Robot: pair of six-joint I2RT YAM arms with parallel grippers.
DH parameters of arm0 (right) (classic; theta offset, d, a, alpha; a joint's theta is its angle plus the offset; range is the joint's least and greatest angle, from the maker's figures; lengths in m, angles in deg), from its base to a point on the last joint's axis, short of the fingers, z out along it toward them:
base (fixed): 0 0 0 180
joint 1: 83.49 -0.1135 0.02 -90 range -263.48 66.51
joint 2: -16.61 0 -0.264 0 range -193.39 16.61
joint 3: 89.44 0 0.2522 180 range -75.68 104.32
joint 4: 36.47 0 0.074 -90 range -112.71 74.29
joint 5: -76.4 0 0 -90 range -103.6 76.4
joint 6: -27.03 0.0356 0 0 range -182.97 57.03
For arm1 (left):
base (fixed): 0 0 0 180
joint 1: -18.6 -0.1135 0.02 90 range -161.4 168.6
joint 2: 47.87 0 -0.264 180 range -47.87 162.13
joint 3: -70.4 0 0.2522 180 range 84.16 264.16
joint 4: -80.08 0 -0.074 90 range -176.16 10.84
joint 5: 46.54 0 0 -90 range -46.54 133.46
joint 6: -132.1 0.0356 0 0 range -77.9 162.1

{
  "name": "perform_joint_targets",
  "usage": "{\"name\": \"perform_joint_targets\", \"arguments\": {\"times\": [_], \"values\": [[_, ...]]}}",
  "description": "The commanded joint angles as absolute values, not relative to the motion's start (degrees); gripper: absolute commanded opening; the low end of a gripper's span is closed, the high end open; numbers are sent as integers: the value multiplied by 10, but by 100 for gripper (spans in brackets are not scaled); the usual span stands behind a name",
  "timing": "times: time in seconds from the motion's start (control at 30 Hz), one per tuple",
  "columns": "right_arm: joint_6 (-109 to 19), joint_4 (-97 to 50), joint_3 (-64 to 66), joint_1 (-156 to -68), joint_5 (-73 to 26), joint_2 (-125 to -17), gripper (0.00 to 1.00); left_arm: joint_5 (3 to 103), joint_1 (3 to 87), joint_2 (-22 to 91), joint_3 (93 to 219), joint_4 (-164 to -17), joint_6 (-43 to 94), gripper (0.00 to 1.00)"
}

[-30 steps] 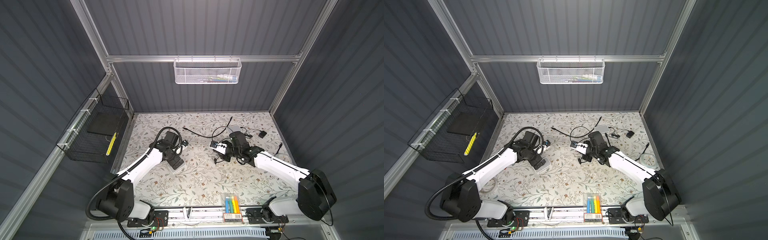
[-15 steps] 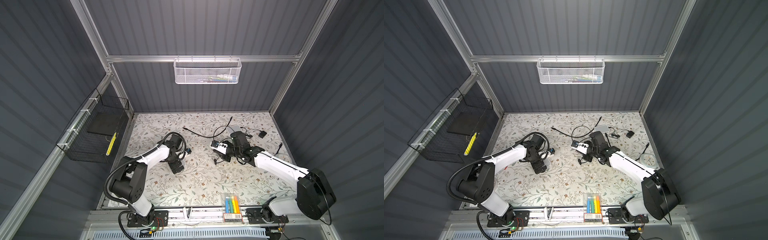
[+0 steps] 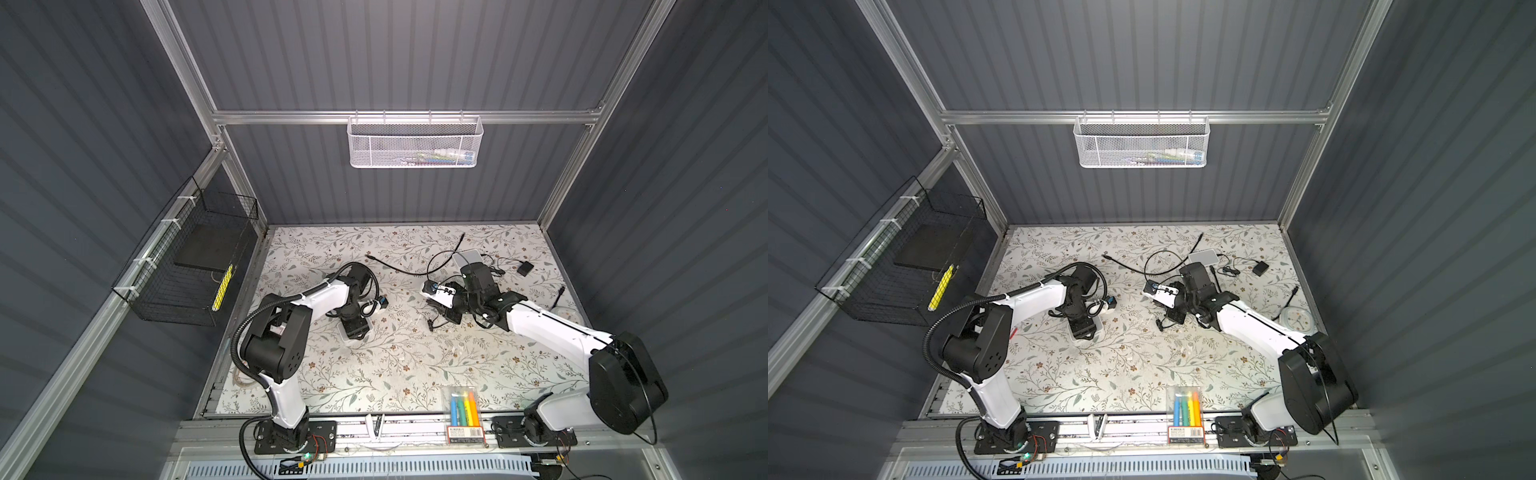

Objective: Insert the plug into the switch port

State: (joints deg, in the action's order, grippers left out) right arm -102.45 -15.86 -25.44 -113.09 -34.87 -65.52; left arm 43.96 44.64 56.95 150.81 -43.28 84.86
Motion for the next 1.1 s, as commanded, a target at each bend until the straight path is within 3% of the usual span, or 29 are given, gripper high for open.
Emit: {"name": "perform_joint_targets", "arguments": {"times": [0.0, 0.3, 0.47, 0.53, 0.67, 0.77, 1.07], "values": [[-1019, -163, -253, -1127, -359, -658, 0, 500, 445, 605, 1519, -422, 881, 55], [-976, -126, -223, -1102, -303, -664, 0, 523, 504, 615, 1552, -465, 985, 61], [-970, -94, -206, -1093, -275, -658, 0, 515, 532, 645, 1568, -477, 1021, 77], [-965, -90, -203, -1093, -279, -656, 0, 516, 533, 644, 1571, -479, 1024, 98], [-960, -74, -193, -1093, -281, -658, 0, 486, 532, 593, 1544, -527, 1013, 100], [-951, -60, -184, -1095, -288, -661, 0, 479, 520, 529, 1523, -565, 943, 100], [-917, -31, -143, -1114, -247, -700, 0, 405, 508, 334, 1397, -653, 542, 100]]}}
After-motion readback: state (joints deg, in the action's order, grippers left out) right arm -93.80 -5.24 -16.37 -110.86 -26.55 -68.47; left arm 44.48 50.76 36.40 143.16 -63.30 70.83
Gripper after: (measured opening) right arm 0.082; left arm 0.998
